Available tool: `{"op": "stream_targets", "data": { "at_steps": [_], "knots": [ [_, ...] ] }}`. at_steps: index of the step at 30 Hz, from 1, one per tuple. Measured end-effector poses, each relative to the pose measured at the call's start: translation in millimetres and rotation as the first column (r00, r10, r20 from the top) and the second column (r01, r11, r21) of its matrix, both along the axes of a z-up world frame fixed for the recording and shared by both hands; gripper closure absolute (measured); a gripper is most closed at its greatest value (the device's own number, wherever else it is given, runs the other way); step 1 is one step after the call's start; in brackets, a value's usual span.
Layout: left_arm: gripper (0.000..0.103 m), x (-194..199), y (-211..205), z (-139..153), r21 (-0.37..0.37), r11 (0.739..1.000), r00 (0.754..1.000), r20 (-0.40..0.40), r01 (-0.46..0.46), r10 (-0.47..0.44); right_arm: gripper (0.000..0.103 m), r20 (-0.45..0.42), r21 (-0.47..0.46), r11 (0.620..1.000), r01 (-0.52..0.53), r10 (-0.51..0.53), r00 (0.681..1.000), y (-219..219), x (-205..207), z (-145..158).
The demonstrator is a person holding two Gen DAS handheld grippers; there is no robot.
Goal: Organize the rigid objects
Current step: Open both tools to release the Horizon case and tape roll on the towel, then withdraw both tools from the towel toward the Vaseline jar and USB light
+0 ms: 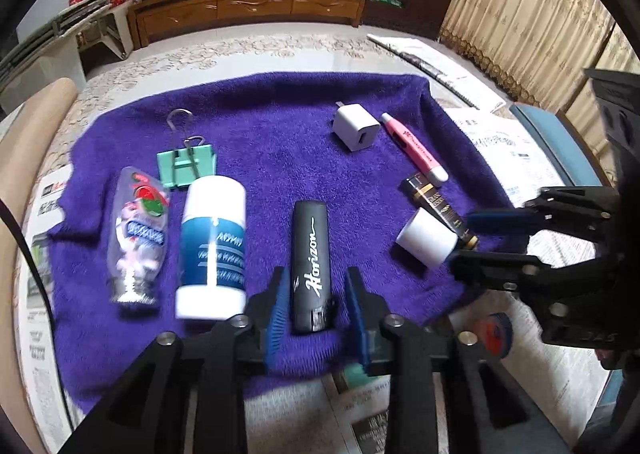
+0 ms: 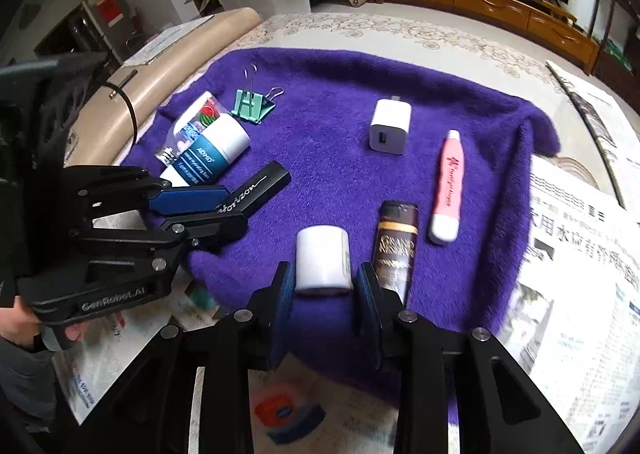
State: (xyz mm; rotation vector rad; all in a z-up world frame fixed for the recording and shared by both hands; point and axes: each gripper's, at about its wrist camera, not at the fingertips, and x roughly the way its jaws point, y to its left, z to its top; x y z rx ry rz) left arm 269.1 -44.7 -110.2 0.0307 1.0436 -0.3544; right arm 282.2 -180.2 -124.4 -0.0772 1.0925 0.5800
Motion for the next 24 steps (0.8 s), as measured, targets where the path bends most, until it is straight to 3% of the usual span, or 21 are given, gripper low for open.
{"op": "stream_targets", "data": {
  "at_steps": [2,4,8,9,11,16,24],
  "knots": [
    [0.049,-9.3,3.3,6.5,-0.022,1.000,1.000,0.014,-0.010,0.010,0.059,0.019,-0.011,1.000,0.013,-0.013,1.000,-5.8,-9.2,9.2],
    [0.026,-21.5,6.1,13.8,-0.052,0.999,0.999,0.030,-0.011,0.012,0.034,0.039,-0.016,0.999,0.039,-0.038,0.998,-13.6,-20.3,20.2],
    [0.009,-44.4,3.6,23.7,-0.089,0.996,0.999,0.053,-0.003,0.007,0.014,0.073,-0.024,0.995,0.102,-0.100,0.992,-34.8,-47.3,38.5],
    [0.007,-50.4,1.7,25.2,-0.094,0.996,0.998,0.060,-0.003,0.009,0.006,0.080,-0.035,0.991,0.131,-0.128,0.989,-42.3,-55.6,41.9],
    [0.004,-61.7,-4.2,27.0,-0.104,0.995,0.998,0.062,0.008,-0.002,0.001,0.081,-0.040,0.982,0.183,-0.180,0.980,-54.5,-70.4,46.2],
    [0.004,-84.3,-26.7,19.4,-0.111,0.993,0.999,0.037,0.031,-0.027,0.000,0.053,-0.032,0.959,0.282,-0.280,0.959,-79.9,-98.7,49.0],
    [0.004,-99.8,-70.0,-5.9,-0.033,0.997,0.998,0.028,0.064,-0.063,0.000,0.004,-0.012,0.913,0.407,-0.407,0.913,-115.8,-122.5,35.2]
  ]
}}
